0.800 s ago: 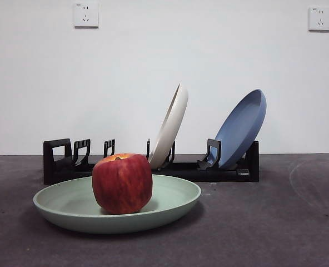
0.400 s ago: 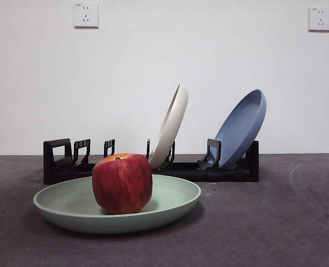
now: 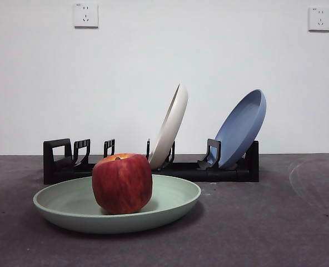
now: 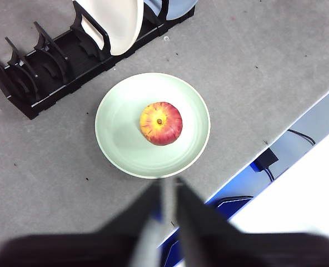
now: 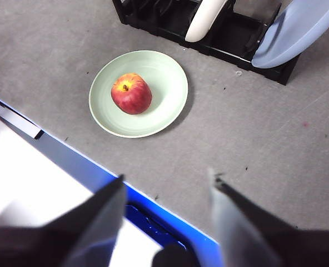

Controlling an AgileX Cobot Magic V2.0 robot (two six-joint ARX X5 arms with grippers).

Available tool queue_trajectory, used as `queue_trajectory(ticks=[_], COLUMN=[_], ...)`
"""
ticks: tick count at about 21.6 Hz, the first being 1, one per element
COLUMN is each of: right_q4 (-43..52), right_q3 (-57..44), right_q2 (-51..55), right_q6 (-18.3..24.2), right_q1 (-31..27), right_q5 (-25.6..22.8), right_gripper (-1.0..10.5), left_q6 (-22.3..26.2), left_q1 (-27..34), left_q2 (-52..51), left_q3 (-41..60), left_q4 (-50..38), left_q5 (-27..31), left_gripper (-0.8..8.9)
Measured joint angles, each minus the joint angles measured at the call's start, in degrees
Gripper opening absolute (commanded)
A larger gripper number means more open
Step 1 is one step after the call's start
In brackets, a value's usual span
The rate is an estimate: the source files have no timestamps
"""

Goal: Take the green plate from the plate rack,put the plate on the table,take the apple from the table,put the apple in the plate

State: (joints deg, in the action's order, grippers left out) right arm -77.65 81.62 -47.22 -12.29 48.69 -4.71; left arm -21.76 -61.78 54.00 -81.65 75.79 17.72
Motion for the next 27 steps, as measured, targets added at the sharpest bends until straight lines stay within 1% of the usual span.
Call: queue_trajectory(ticks=[4,11,14,19,21,23,24,25,26,27], right_q4=[0.0,0.0,0.0,0.0,0.0,0.0,0.0,0.0,0.0,0.0], right_q3=[0.0,0.0,0.0,0.0,0.0,0.0,0.0,0.0,0.0,0.0], right_q2=[0.1,0.1,0.1,0.1,0.1,0.1,0.1,0.1,0.0,0.0], right_q6=[-0.1,-1.8,-2.0,-2.1,-2.1,-2.1,-2.1,-2.1,-2.1,-2.1], right_q1=[0.0,0.0,0.0,0.0,0.0,0.0,0.0,0.0,0.0,0.0], right_q5=[-0.6,-2.1,-3.0,-3.3,-3.3,-3.3,-3.3,-3.3,-3.5,-3.7], right_gripper=[0.0,0.0,0.0,0.0,0.0,0.0,0.0,0.0,0.0,0.0], left_q6=[-0.2,-0.4,-0.4,-0.4,-0.4,-0.4,-0.4,-1.5,-3.8,-6.9], left_q1=[0.0,0.0,0.0,0.2,4.0,10.8,15.1,20.1,25.5,31.0], left_q2=[0.2,0.9,1.1,1.7,1.0,0.0,-0.6,-1.4,-2.4,-4.0], left_q3=[0.0,0.0,0.0,0.0,0.0,0.0,0.0,0.0,0.0,0.4], left_q4=[-0.3,-2.2,-2.2,-2.4,-3.4,-3.5,-3.6,-4.2,-5.6,-8.0], left_q5=[0.1,0.1,0.1,0.2,-0.3,-1.6,-3.7,-7.2,-10.8,-12.9], left_gripper=[-0.04,-0.04,-0.04,-0.04,-0.04,-0.04,-0.04,-0.04,-0.04,-0.04])
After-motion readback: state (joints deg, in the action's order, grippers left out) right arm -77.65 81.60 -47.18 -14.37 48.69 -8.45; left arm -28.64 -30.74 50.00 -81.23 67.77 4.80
